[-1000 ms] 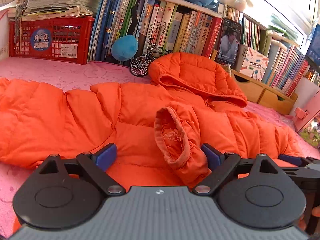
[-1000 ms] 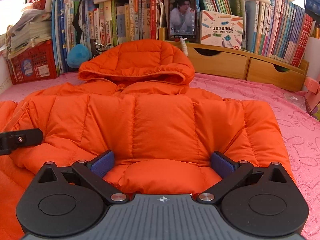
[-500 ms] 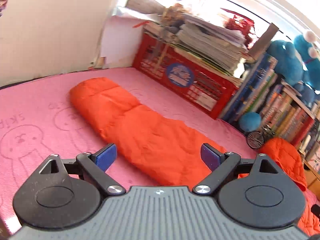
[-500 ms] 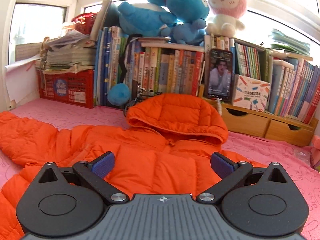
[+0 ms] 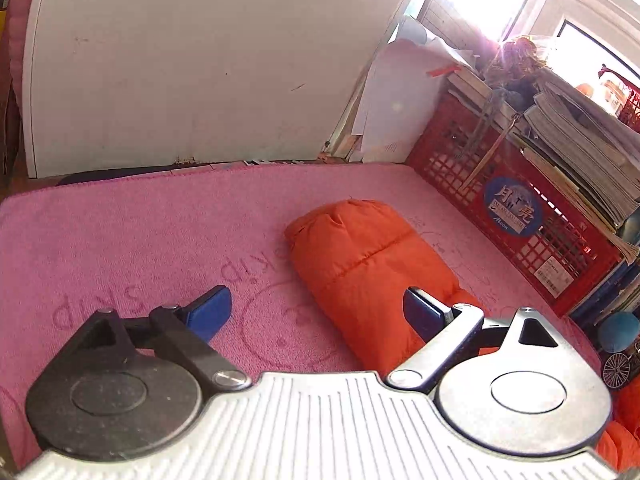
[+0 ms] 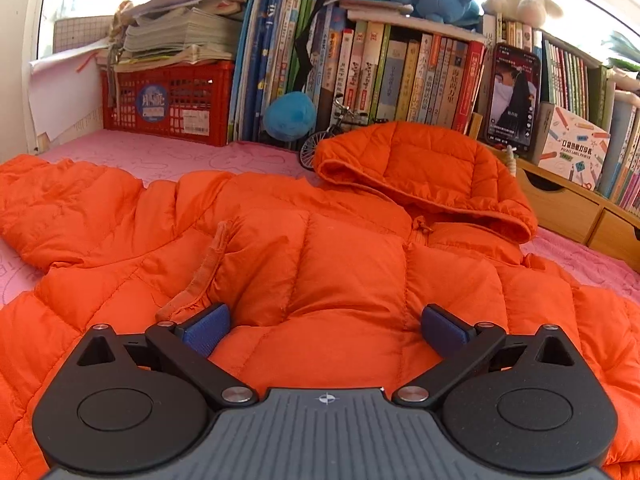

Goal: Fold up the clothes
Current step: 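Move the left gripper to the cuff of the other sleeve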

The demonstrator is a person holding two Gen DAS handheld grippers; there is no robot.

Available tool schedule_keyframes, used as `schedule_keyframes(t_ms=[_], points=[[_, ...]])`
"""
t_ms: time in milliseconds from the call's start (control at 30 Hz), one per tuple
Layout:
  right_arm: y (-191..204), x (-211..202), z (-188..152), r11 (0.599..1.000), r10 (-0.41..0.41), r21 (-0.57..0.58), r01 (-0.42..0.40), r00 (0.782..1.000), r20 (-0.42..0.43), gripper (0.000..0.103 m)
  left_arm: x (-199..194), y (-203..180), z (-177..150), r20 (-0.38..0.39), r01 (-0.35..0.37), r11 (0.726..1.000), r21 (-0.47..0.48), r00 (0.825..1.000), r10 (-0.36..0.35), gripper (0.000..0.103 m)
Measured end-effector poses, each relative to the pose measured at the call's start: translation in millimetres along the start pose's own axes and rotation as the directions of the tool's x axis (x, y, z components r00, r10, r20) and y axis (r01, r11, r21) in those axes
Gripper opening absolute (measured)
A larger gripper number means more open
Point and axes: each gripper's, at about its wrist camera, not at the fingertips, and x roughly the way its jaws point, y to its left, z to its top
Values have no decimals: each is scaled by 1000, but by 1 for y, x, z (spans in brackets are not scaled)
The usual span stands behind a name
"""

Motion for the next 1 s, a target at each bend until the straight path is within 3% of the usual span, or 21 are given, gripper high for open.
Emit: schedule_keyframes(t_ms=[200,300,467,533,633,733,800,1000], points=[[49,3,42,988,149,-44,-147,987,57,103,6,5,0,33,4,1000,-9,999,-4,98],[68,26,64,992,119,-56,-116,991,58,103,8,4,-2,47,9,1000,5,999,-10,98],[86,89,79,996,89,-10,-90,994,-64,103,10,-1,-5,63,-8,999,44,998,5,98],[93,110,76,997,73,-6,-75,990,-122,103,10,1,-4,64,6,1000,21,998,-7,98],[92,114,70,997,77,21,-75,991,-113,103,9,8,-1,67,47,998,-46,997,-44,95],[89,115,70,995,92,41,-88,989,-117,103,13,12,2,69,71,994,-81,995,-66,81],[88,116,70,995,98,47,-92,988,-120,103,16,7,1,67,64,996,-69,996,-60,55],[90,115,72,995,98,48,-93,988,-120,103,24,-8,-1,47,51,998,-35,998,-49,32]])
